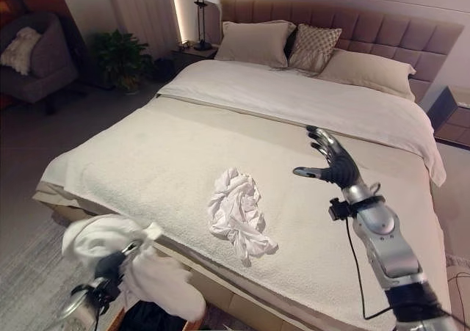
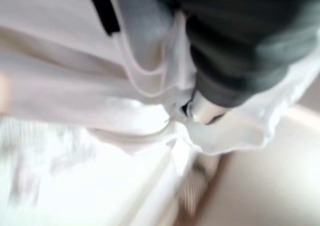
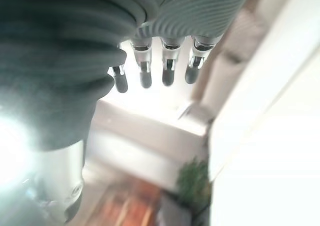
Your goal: Pick up clothes into the bucket
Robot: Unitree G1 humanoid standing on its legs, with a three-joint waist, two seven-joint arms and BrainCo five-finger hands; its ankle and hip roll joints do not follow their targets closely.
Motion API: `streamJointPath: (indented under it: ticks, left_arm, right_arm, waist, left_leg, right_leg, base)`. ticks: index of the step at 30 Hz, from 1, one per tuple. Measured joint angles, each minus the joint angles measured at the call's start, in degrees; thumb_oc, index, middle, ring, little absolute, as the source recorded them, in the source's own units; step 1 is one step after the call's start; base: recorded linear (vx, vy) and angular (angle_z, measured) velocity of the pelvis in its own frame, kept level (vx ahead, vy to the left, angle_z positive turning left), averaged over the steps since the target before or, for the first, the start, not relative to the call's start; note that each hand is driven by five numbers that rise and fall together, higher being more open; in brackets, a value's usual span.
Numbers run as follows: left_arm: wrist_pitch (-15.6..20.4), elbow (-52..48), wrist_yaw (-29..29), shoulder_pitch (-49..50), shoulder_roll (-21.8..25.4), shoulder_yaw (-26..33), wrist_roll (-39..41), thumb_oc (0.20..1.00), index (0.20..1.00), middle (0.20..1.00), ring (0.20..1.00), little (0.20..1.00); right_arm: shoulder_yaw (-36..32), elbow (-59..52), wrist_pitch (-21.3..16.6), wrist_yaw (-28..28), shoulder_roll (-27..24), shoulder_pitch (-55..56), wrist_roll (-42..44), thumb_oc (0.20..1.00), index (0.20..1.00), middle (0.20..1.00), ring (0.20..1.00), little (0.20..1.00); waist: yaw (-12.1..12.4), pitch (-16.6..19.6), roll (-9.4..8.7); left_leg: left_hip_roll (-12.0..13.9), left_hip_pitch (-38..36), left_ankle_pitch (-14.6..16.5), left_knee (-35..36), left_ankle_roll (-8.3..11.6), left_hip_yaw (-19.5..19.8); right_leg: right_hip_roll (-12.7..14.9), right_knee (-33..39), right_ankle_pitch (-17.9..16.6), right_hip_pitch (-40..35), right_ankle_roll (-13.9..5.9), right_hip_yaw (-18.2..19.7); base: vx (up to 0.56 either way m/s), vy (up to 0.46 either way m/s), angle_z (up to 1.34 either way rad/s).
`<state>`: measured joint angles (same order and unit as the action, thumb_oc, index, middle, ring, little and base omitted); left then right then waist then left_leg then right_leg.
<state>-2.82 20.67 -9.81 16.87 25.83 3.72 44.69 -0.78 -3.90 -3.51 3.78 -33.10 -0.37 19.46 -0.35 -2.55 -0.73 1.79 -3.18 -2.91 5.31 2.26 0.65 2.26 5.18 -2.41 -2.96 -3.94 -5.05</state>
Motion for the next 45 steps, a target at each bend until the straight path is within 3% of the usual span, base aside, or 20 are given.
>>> streamJointPath:
  ticks: [4,7,11,14,22,27,30,31,36,45]
  left_arm:
    - [1.12,4.01,3.85,2.73,0.48,4.71,-15.23,0.2,0.2,0.2,0.2,0.2]
    - [2.55,8.92,5.57,1.68,2.19,4.57,-27.35,0.2,0.2,0.2,0.2,0.2]
    - [3.5,19.6,10.75,-3.11,2.46,2.71,-40.03,0.2,0.2,0.2,0.2,0.2]
    - [3.56,22.19,15.82,-9.08,3.27,-1.08,-47.65,0.2,0.2,0.2,0.2,0.2]
    - [4.63,34.77,26.41,-24.8,4.36,-6.58,-48.94,0.2,0.2,0.2,0.2,0.2]
    - [4.32,37.33,29.46,-28.38,5.15,-9.06,-48.92,0.2,0.2,0.2,0.2,0.2]
    - [3.92,38.26,30.8,-30.63,6.73,-10.42,-48.99,0.2,0.2,0.2,0.2,0.2]
    - [3.75,37.87,31.31,-30.9,7.42,-10.99,-49.07,0.2,0.2,0.2,0.2,0.2]
    - [2.66,38.83,32.6,-35.65,9.02,-16.01,-50.83,0.2,0.2,0.2,0.2,0.2]
    - [0.86,39.2,33.63,-38.58,11.6,-15.97,-52.86,0.2,0.2,0.2,0.2,0.2]
  right_arm:
    - [-1.81,5.66,2.1,0.08,2.92,6.38,-1.02,1.0,1.0,1.0,1.0,1.0]
    - [-2.73,12.93,2.57,-0.02,4.22,8.2,-3.36,1.0,1.0,1.0,1.0,1.0]
    - [-2.49,24.33,2.78,-3.21,5.41,7.82,-7.96,1.0,1.0,1.0,1.0,1.0]
    - [-0.3,33.42,2.97,-6.54,5.89,4.58,-10.92,1.0,1.0,1.0,1.0,1.0]
    - [6.26,49.87,1.45,-14.1,9.68,-4.8,-15.32,1.0,1.0,1.0,1.0,1.0]
    - [9.16,57.52,1.23,-16.42,10.69,-7.32,-16.33,1.0,1.0,1.0,1.0,1.0]
    - [10.56,59.29,1.45,-17.43,12.29,-8.67,-16.8,1.0,1.0,1.0,1.0,1.0]
    - [10.7,58.74,1.32,-17.73,12.85,-8.69,-16.8,1.0,1.0,1.0,1.0,1.0]
    - [13.25,59.15,0.98,-18.38,12.9,-10.39,-16.51,1.0,1.0,1.0,1.0,1.0]
    - [15.23,56.93,0.03,-19.22,12.49,-13.31,-15.2,1.0,1.0,1.0,1.0,1.0]
  waist:
    - [0.91,-0.4,0.17]
    - [1.28,-1.49,0.63]
    - [1.17,-3.47,0.68]
    - [1.25,-7.81,-0.9]
    - [1.04,-18.32,-6.12]
    - [1.0,-22.06,-7.96]
    - [0.66,-25.5,-10.1]
    - [0.31,-25.99,-10.81]
    - [-0.32,-25.86,-10.9]
    - [-0.67,-25.53,-11.38]
  left_leg:
    - [-0.26,0.77,-0.03,0.0,0.01,1.0]
    - [-0.5,0.88,-0.4,-0.02,0.06,1.37]
    - [-0.59,2.77,-0.78,-0.25,0.13,1.66]
    - [-0.88,7.06,-2.59,-1.26,0.55,2.02]
    - [-0.32,16.92,-2.36,-6.33,1.65,2.78]
    - [-0.11,21.72,-2.1,-8.27,2.01,2.85]
    - [-0.05,24.25,-2.01,-9.54,2.12,2.97]
    - [0.03,25.29,-1.93,-10.16,2.23,2.98]
    - [0.02,28.43,-1.64,-11.79,2.37,3.99]
    - [0.57,33.07,-1.47,-12.79,2.59,4.19]
  right_leg:
    - [0.19,0.01,0.28,0.18,-0.07,-0.81]
    - [0.45,0.05,0.33,0.11,-0.16,-1.57]
    - [0.53,-0.05,0.26,1.5,-0.42,-1.82]
    - [0.31,-0.04,-1.54,5.57,-0.56,-2.04]
    - [-0.04,-2.55,-2.46,13.92,-0.36,-2.47]
    - [-0.14,-3.69,-2.88,18.4,-0.27,-2.48]
    - [-0.41,-3.79,-3.4,20.32,-0.03,-2.64]
    - [-0.53,-3.91,-3.42,21.09,-0.01,-2.69]
    - [-0.72,-3.75,-4.65,23.04,0.15,-3.31]
    - [-1.24,-3.13,-4.67,26.89,-0.31,-3.28]
  base:
    - [-0.02,0.018,0.14]
    - [-0.08,0.026,0.13]
    - [-0.22,0.012,0.03]
    - [-0.24,0.0,0.04]
    - [-0.14,0.002,0.01]
    - [-0.09,0.0,-0.01]
    - [-0.05,-0.013,0.01]
    - [-0.02,-0.004,0.1]
    - [-0.03,-0.002,0.05]
    - [0.0,0.0,0.0]
